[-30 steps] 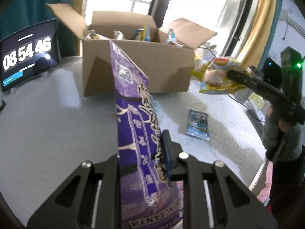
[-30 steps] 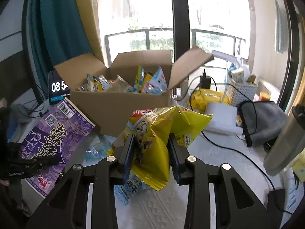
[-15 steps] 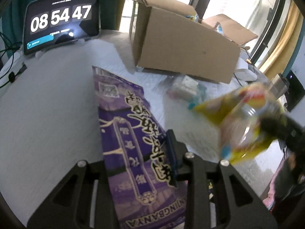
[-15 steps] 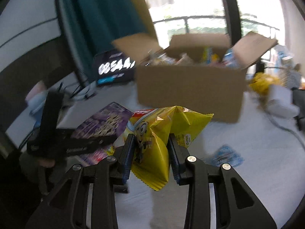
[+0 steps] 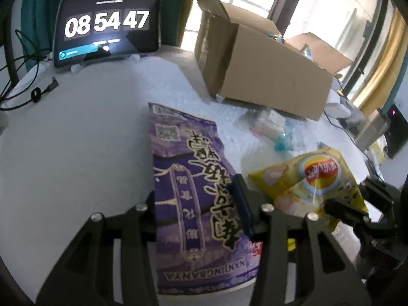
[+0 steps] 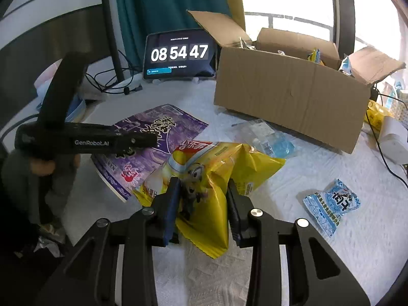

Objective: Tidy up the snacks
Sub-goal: 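Lift the purple bag with the left tool while the right tool lifts the Minions bag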

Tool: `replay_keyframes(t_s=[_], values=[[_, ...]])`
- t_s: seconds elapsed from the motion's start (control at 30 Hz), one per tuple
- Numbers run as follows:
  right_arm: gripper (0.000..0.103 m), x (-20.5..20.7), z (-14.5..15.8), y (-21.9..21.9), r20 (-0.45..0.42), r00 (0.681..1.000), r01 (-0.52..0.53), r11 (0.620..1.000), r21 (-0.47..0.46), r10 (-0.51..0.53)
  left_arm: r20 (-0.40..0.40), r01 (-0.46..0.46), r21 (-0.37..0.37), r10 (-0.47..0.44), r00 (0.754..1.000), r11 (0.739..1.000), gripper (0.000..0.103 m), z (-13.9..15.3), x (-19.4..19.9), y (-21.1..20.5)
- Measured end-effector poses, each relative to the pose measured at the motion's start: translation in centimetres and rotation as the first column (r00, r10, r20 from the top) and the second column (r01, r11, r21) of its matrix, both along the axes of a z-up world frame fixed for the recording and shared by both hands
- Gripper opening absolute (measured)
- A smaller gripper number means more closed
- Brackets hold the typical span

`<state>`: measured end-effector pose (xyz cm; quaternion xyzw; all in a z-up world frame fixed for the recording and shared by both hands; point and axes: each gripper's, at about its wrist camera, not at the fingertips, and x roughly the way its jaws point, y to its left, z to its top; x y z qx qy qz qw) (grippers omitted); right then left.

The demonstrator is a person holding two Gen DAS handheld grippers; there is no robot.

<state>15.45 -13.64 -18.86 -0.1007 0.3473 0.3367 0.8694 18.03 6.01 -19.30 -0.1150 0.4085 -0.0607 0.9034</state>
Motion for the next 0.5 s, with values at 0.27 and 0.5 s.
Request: replay_keyframes(t_s=[0.27,0.5], values=[[0.037,-0.2,0.2,0.3,0.014,1.0,-0.001,1.0,-0.022,0.002,0.043,0.031,-0.043,-0.03,0.999,0.999,0.017,0.9,-0.7,-0.4],[0.036,-0.3,0.9,0.0,0.018,1.0,-0.009,1.0,0.003,0.009,0.107,0.023,-0.043,-0.019,0.994,0.999,0.009,3.6,-1.3,0.3]])
